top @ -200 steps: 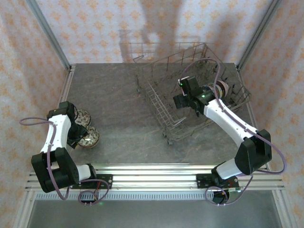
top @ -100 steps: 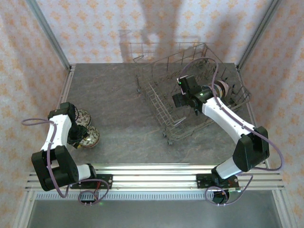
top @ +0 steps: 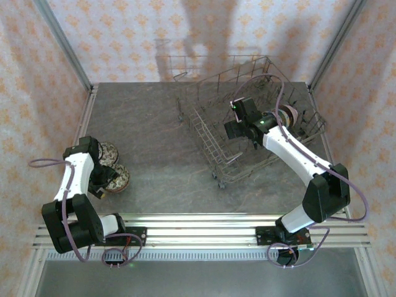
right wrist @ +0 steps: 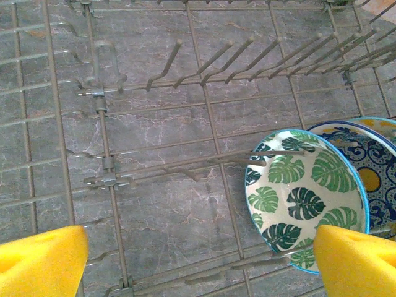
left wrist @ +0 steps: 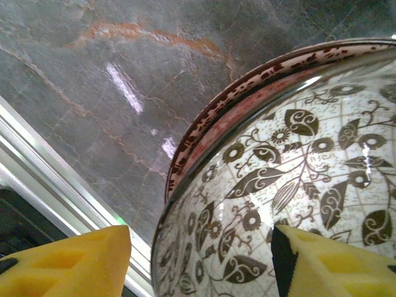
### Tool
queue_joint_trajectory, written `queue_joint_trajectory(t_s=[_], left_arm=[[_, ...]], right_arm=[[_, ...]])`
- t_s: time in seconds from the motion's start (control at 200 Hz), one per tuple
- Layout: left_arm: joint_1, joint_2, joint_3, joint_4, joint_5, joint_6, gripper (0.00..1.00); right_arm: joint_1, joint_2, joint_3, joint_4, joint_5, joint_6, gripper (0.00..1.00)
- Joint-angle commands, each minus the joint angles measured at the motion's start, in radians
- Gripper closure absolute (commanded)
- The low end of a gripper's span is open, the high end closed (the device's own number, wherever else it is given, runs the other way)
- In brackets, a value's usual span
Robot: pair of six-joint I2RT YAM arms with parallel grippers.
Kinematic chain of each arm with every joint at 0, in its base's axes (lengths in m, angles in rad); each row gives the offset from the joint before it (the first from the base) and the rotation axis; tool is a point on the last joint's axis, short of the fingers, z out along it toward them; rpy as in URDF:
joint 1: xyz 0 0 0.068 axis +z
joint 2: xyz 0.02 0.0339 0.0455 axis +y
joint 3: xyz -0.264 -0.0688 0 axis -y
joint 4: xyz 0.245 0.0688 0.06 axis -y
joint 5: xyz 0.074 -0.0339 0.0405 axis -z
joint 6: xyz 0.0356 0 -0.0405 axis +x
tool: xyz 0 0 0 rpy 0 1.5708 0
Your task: Load the bowls into the dish rack
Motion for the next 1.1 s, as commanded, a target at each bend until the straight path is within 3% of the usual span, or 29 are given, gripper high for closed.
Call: queue_joint_trajectory(t_s=[0.0,0.39,0.646,1.096], left_arm=[[0.009,0.025,-0.009,0.02,0.016,-0.026,0.42],[0.009,0.033,-0.004,0.041,0.016,-0.031,0.59],[0.009,0.012,-0.009,0.045,0.045,-0.017,0.81],[0.009,-0.049,-0.011,0.013,0.072,0.005,0.83]], right_arm=[[-0.008,0.007,0.023,0.018,0.01,-0.012,0.07],[-0.017,0.01,0.019,0.025,0.008,-0.009,0.07],[-0.016,0.005,0.018,0.026,0.005,-0.004,0.07],[-0.016,-0.018,0.024,0.017,-0.01,0.008,0.07]])
